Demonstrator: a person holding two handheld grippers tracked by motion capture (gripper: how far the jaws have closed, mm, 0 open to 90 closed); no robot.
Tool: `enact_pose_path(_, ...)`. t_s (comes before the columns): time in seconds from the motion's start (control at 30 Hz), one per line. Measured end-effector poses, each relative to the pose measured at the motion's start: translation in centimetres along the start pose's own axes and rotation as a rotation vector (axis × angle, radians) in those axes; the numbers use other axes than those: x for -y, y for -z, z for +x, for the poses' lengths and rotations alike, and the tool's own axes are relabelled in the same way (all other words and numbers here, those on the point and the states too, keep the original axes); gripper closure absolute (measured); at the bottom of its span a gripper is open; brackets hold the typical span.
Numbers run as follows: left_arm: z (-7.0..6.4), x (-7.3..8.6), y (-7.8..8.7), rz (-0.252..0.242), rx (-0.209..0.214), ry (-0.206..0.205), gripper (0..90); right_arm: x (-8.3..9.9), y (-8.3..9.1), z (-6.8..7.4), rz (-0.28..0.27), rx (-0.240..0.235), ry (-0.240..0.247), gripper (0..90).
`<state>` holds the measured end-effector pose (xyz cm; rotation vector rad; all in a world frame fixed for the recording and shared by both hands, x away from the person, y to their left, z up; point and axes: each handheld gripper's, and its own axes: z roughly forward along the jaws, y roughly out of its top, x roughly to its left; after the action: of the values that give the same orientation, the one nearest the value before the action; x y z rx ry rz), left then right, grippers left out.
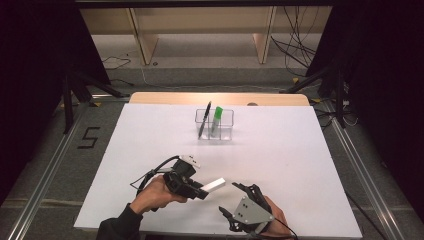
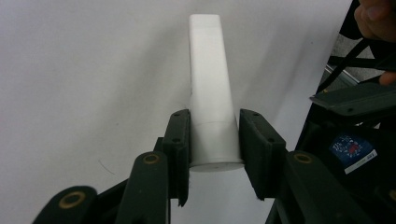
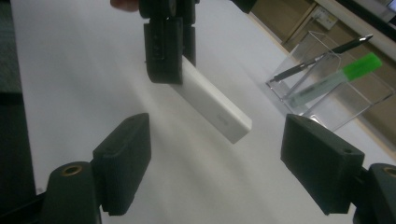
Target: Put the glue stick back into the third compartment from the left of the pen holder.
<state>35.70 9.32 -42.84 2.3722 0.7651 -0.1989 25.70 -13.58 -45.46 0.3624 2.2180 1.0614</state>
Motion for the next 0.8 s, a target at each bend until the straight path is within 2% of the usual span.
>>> enact_pose_path(0.17, -0.5, -0.1, -0.2, 0.007, 0.006, -0.013, 64.8, -0.3, -0.7, 1.0, 0.033, 0.033, 0.103, 26.0)
enact_pose_path(0.5, -1.4, -0.3, -0.6, 0.033, 0.027, -0.04, 64.8, -0.6, -1.6, 3.0, 0.064, 0.109, 0.297, 29.0)
enact_pose_path(0.7, -1.7, -0.3, -1.2, 0.053, 0.042, -0.047, 64.7, -0.6, -2.3, 4.0, 0.096, 0.149, 0.426, 34.2)
enact_pose_path(0.8, -1.9, -0.3, -1.2, 0.054, 0.049, -0.05, 64.7, -0.5, -2.7, 4.5, 0.114, 0.179, 0.475, 37.3)
